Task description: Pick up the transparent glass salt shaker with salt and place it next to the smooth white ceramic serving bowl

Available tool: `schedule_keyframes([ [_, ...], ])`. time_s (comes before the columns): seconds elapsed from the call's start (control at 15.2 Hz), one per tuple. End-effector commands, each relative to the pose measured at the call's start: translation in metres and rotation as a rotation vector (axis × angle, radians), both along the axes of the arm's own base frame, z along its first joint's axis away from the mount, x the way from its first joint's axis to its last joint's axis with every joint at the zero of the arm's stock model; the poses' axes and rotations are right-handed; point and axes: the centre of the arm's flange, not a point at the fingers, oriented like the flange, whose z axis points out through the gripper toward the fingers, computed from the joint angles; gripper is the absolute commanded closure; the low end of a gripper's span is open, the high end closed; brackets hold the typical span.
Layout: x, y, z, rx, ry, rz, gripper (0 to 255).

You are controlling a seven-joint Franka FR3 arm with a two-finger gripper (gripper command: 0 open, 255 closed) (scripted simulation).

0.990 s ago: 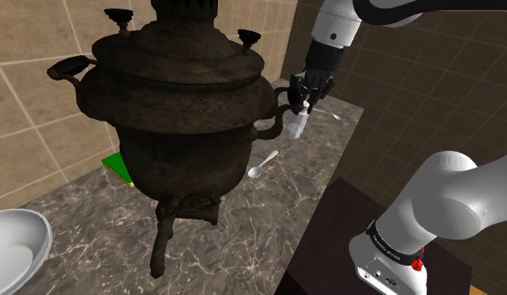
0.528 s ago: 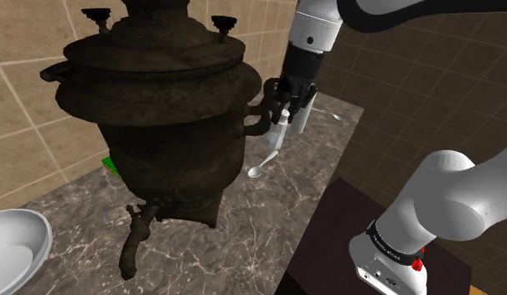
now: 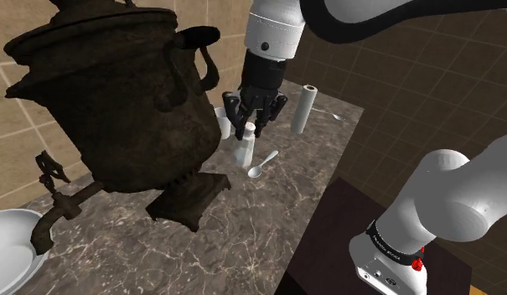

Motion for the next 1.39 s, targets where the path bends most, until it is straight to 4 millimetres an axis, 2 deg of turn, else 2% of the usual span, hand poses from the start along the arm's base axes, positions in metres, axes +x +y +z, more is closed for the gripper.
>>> schedule_keyframes([
  [0.0, -0.003, 0.026, -0.002, 0.000, 0.001, 0.001, 255],
  [1.32, -0.002, 0.290, -0.021, 0.000, 0.002, 0.001, 255],
])
